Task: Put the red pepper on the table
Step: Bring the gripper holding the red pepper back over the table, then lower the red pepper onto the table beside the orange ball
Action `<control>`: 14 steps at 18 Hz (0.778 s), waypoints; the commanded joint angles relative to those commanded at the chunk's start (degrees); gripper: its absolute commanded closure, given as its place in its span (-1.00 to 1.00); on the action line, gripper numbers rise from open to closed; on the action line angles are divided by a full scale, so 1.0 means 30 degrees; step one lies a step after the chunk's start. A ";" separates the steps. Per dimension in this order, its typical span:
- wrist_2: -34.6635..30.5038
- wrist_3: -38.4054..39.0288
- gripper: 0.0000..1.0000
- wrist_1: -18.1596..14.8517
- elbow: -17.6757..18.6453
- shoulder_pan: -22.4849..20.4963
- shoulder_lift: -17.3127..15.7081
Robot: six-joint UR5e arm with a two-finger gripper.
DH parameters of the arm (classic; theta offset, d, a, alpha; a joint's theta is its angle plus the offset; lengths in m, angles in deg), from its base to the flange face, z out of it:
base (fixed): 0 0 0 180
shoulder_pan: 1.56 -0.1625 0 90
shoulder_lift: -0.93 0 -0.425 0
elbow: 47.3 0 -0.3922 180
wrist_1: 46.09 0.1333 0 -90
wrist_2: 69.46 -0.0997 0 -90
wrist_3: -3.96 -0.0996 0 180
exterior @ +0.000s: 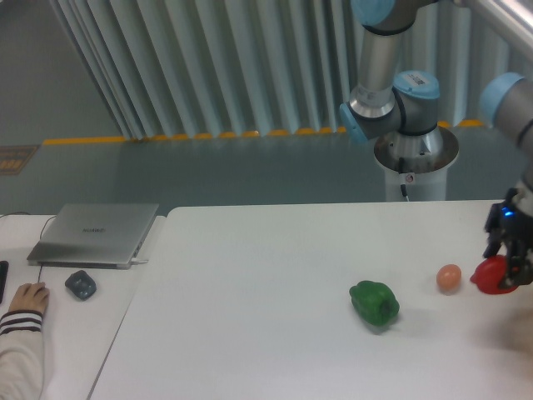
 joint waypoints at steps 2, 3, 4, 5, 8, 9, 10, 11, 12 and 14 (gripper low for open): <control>-0.0592 0.0818 0.27 0.0647 0.0148 0.0326 0.0088; -0.0622 0.1490 0.27 0.0678 0.0236 0.0531 0.0117; -0.0651 0.2077 0.27 0.0795 0.0295 0.0794 0.0175; -0.0681 0.2547 0.27 0.1173 0.0498 0.1057 0.0234; -0.1470 0.3633 0.27 0.2815 0.1233 0.1818 0.0350; -0.1530 0.3897 0.27 0.2817 0.1262 0.1938 0.0497; -0.1560 0.4247 0.27 0.2875 0.1262 0.2200 0.0672; -0.1589 0.4512 0.27 0.2905 0.1262 0.2348 0.0761; -0.1734 0.4891 0.27 0.2992 0.1378 0.2465 0.0936; -0.2173 0.5100 0.27 0.3226 0.1554 0.2816 0.1054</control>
